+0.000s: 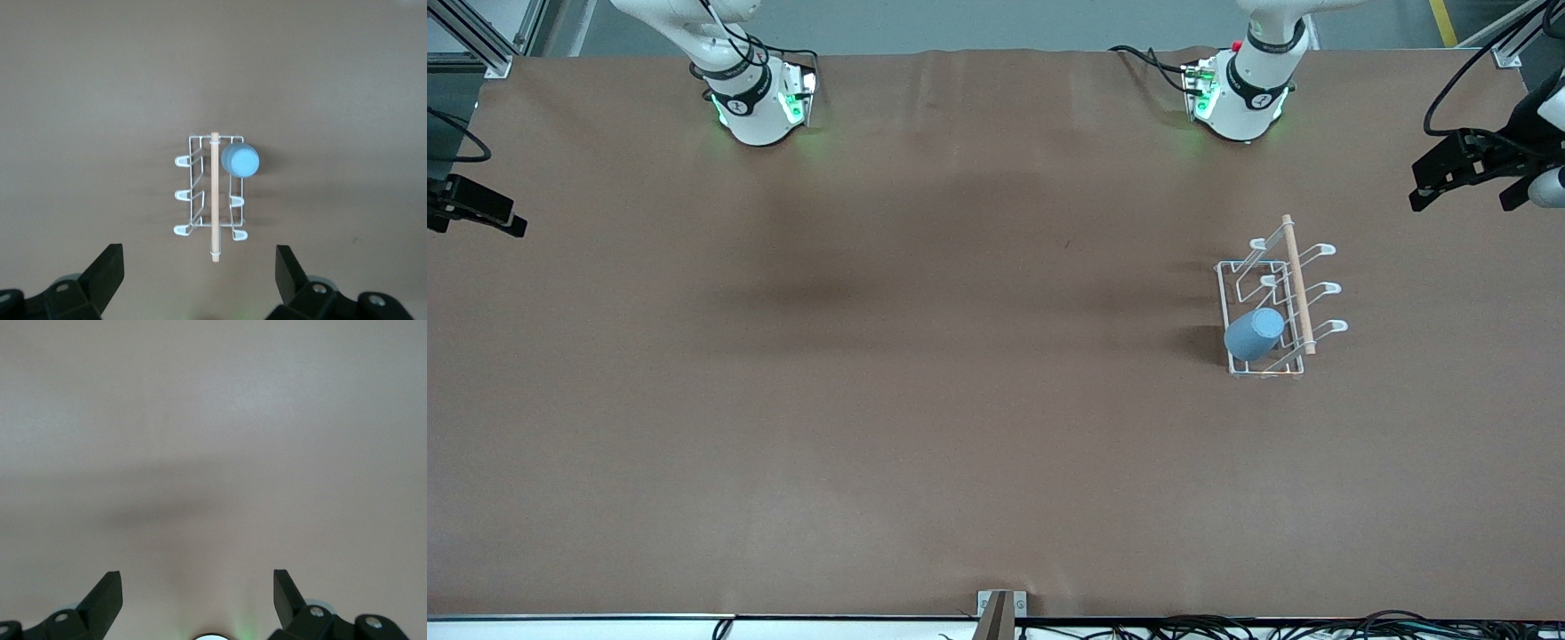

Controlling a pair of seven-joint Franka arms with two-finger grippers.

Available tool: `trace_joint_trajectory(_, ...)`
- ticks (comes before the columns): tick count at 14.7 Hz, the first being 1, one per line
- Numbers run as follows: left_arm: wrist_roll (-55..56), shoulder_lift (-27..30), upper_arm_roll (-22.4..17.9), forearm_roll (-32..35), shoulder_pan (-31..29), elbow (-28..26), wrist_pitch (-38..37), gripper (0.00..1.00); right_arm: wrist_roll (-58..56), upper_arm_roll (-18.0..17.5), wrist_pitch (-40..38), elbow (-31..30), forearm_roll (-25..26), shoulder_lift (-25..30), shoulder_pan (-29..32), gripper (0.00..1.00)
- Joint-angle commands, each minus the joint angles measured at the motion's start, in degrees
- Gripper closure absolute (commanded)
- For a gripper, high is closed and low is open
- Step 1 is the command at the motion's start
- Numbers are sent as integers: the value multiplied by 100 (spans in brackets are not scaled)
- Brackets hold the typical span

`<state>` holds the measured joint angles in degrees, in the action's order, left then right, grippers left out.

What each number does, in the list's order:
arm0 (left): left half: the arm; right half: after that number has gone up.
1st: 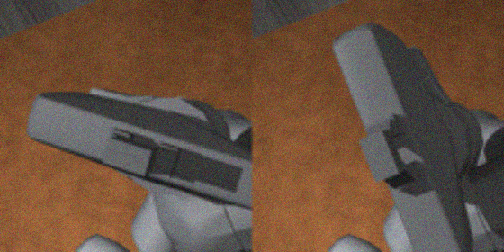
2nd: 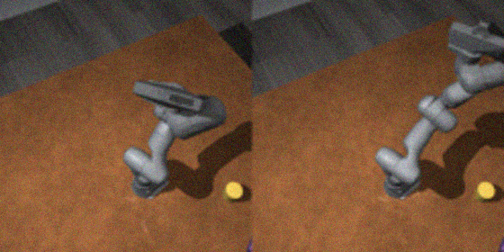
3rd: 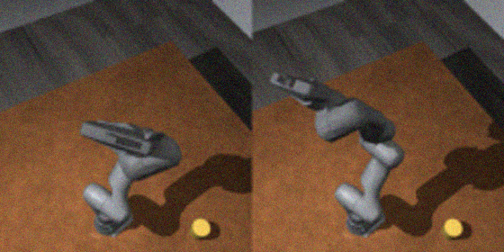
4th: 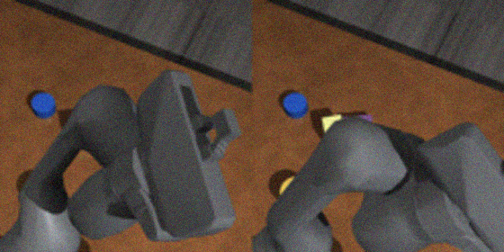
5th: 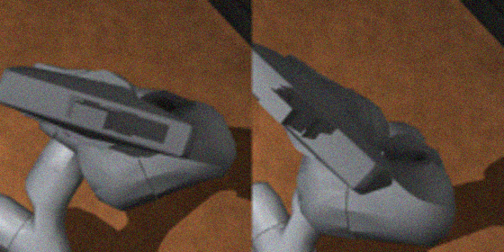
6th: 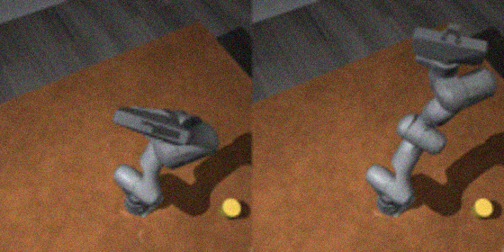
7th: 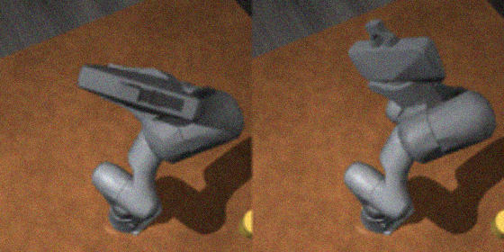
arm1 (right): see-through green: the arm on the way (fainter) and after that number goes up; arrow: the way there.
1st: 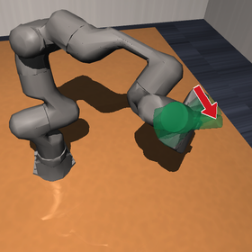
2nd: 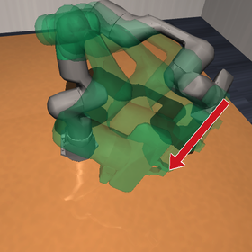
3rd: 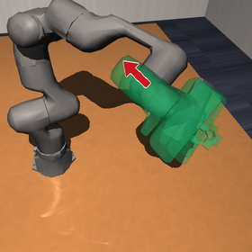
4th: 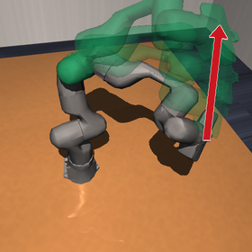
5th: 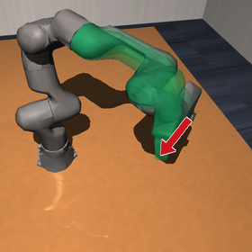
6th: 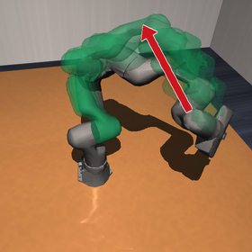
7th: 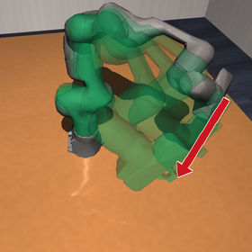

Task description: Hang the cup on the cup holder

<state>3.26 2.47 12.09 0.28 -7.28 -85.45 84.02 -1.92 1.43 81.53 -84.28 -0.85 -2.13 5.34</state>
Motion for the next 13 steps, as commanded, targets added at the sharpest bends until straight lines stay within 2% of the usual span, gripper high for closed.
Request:
trace_joint_trajectory(1,-62,507,-66,-168,69,-760,167,0,-89,-55,-50,-10,50,46,90,0)
trace_joint_trajectory(13,-88,429,-118,-186,244,-771,194,0,-89,-55,-50,-1,41,46,134,0)
